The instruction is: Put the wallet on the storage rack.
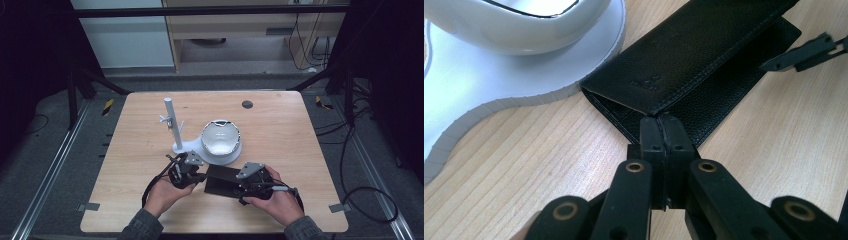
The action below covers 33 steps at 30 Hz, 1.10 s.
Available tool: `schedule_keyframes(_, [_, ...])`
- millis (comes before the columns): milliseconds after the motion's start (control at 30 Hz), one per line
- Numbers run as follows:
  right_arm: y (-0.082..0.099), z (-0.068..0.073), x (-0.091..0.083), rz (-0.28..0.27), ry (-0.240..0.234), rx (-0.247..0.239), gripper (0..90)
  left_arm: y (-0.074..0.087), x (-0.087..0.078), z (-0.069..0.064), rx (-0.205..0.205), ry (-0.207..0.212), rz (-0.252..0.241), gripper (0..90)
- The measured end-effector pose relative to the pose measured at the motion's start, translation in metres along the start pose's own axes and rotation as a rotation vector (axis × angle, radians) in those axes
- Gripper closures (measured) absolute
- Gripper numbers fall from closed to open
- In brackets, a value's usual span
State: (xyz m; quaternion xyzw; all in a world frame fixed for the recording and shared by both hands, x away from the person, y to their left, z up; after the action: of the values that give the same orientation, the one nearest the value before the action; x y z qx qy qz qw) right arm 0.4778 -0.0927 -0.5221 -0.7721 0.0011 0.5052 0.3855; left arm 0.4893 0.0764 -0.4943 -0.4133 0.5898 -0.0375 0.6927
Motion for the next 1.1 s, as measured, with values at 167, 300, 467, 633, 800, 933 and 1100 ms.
schedule_keyframes(167, [-0.009,0.002,0.007,0.012,-0.001,-0.018,20.9,-0.003,-0.001,-0.001,0.001,0.007,-0.005,89.8])
schedule_keyframes(300, [-0.011,0.002,0.009,0.015,0.004,-0.009,25.8,-0.004,0.000,-0.002,-0.001,0.013,0.000,89.8])
schedule_keyframes(467, [-0.015,0.003,0.012,0.024,0.013,-0.013,31.0,-0.006,0.000,-0.004,-0.002,0.018,-0.007,89.8])
schedule_keyframes(633, [-0.016,0.004,0.014,0.027,0.007,-0.015,33.9,-0.012,0.000,-0.005,0.003,0.024,-0.015,89.8])
schedule_keyframes(800, [-0.016,0.009,0.019,0.052,-0.006,-0.039,40.0,-0.016,-0.002,-0.004,0.003,0.017,-0.024,89.8])
schedule_keyframes(933, [-0.022,0.005,0.012,-0.003,0.031,-0.047,53.6,-0.013,-0.010,-0.004,0.006,-0.001,-0.034,89.1])
schedule_keyframes(1100, [-0.025,0.000,0.008,-0.022,0.042,-0.038,56.5,-0.009,-0.011,-0.001,0.005,-0.019,-0.028,88.2])
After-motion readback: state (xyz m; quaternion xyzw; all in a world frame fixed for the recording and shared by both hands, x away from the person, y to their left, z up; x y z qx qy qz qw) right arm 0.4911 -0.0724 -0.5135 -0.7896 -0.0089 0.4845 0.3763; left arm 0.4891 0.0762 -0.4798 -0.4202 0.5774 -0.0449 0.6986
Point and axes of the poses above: each handheld gripper's, and its own axes: x roughly forward along the jaws, y roughly out of its underside, z roughly to its left, the point moved 8 cm from there along x, roughly forward along the jaws
